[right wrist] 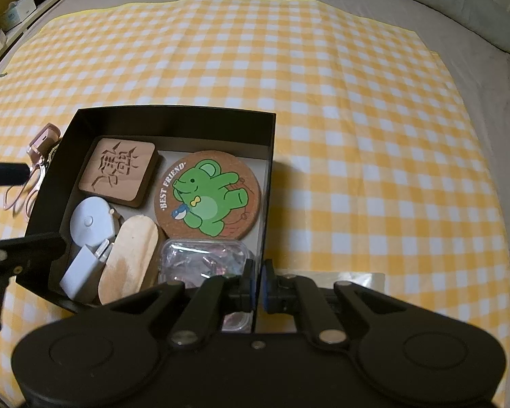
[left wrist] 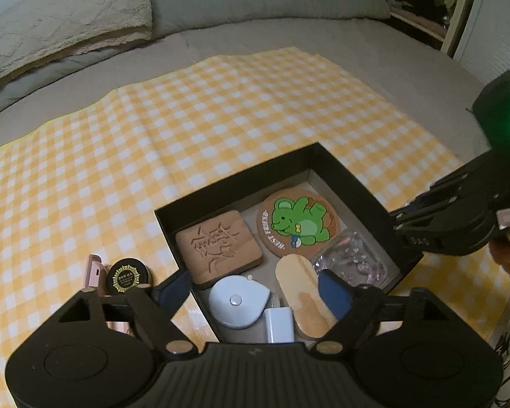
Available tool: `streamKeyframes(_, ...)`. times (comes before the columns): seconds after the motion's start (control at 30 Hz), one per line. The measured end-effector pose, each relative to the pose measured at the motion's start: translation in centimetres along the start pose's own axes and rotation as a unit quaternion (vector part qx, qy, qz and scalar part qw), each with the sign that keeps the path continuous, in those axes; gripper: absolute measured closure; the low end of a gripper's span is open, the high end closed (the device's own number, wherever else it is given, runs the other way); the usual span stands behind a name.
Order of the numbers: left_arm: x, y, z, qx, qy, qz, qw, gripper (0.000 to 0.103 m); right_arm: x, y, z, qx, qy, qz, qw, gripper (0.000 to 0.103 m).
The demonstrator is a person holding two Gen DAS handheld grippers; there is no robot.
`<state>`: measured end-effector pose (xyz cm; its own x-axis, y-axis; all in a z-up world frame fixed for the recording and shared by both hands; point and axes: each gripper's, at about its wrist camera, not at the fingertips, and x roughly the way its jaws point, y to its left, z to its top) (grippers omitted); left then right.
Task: Organize rigid objects
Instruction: 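Move the left gripper back toward the pink eyelash curler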
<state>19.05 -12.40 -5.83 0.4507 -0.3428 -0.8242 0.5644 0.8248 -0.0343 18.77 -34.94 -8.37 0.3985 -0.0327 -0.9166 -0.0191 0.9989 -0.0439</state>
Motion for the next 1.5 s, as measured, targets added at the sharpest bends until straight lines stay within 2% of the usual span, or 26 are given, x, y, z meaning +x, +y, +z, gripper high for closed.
streamKeyframes(0.23,-1.9,0.6,-0.1,-0.017,-0.030,-0.002,0.9994,0.001,0.0,0.0,0.0,-0.002,-0.001,-0.001,1.000,0.099)
streamKeyframes(0.43,-3.1,2.3,-0.4,-0.036,-0.051,0.008,0.9980,0.000,0.1,-0.1,0.0,0.004,-0.002,0.002,1.000,0.099)
streamKeyframes(0.6,-3.5,5.3,-1.2,-0.070,-0.056,0.030,0.9956,0.000,-0.1,-0.1,-0.1,0.005,-0.002,0.003,1.000,0.099)
streamKeyframes(0.83,-3.1,10.1,-3.4,-0.117,-0.039,0.069,0.9900,0.000,-0.1,-0.1,0.0,0.005,-0.002,0.002,1.000,0.099)
streamKeyframes(1.07,-1.3,13.6,-5.3,-0.154,-0.007,0.069,0.9857,0.000,-0.1,0.0,-0.1,-0.001,-0.002,0.001,1.000,0.099)
streamKeyframes(1.17,-0.5,14.5,-5.5,-0.170,-0.002,0.060,0.9836,0.008,-0.1,0.1,-0.1,-0.002,-0.002,0.001,1.000,0.098)
streamKeyframes(1.23,0.2,14.9,-5.6,-0.176,0.003,0.051,0.9830,0.021,-0.1,0.1,-0.1,-0.002,-0.002,0.000,1.000,0.098)
streamKeyframes(1.3,0.9,15.1,-5.5,-0.188,0.008,0.042,0.9813,0.026,-0.1,0.1,-0.1,-0.003,-0.002,0.000,1.000,0.098)
streamKeyframes(1.5,3.4,15.1,-4.9,-0.217,0.018,0.010,0.9761,0.031,0.0,0.0,-0.1,-0.002,0.000,0.003,1.000,0.098)
